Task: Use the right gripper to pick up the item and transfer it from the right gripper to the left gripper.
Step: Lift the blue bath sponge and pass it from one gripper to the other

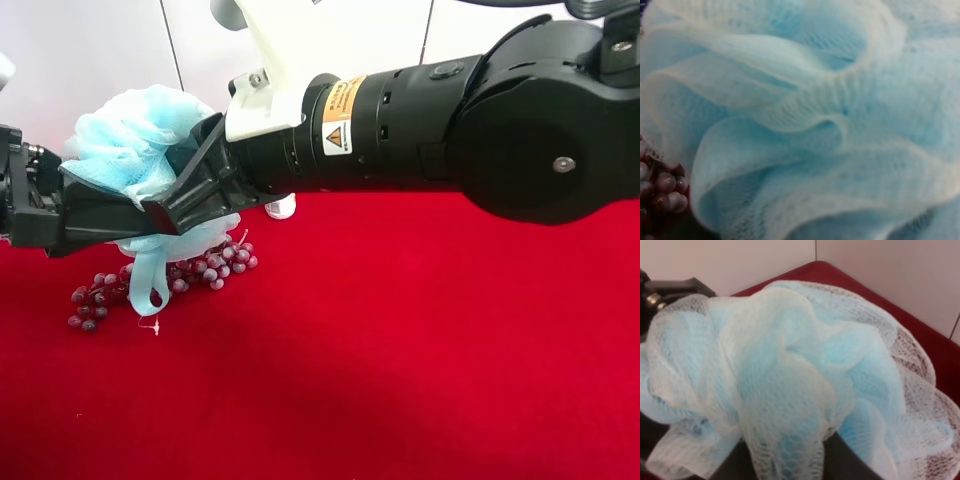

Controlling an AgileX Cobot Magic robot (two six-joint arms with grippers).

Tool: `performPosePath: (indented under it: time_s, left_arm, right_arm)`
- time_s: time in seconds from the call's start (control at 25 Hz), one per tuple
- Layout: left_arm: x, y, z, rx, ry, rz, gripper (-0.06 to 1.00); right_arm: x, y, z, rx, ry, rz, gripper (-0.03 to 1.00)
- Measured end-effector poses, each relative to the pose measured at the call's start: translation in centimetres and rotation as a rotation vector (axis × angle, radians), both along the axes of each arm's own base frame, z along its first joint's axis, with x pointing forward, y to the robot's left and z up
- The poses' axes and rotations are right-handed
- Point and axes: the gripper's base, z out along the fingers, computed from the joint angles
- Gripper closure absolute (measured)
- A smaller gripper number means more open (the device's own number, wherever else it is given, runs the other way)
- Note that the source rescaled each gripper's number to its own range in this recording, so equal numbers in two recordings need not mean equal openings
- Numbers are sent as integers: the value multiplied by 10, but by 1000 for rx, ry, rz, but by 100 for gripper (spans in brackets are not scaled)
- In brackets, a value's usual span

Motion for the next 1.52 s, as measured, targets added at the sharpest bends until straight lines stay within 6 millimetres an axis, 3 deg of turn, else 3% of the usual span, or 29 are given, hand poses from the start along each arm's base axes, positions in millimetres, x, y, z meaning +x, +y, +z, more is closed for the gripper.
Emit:
performPosePath:
  time_s: [0.16,0.24,0.76,0.84,1.0,1.12,1.52]
  left_arm:
    - [0,0,0,-3,2,-3,79]
    - [0,0,0,-3,2,-4,92]
    - [0,0,0,-2,1,-2,94]
    - [0,0,0,-2,1,-1,94]
    - [0,0,0,1,-1,4,94]
    - [1,1,0,3,-3,9,94]
    - [1,1,0,7,-6,17,94]
  right_arm:
    - [0,0,0,0,0,0,96]
    - [0,0,0,0,0,0,96]
    - [0,0,0,0,0,0,96]
    - [0,0,0,0,0,0,86]
    - [0,0,-1,-6,4,-1,56]
    - [-1,-2,-2,-29,18,-4,40]
    - [-10,-18,7,-120,71,-21,4]
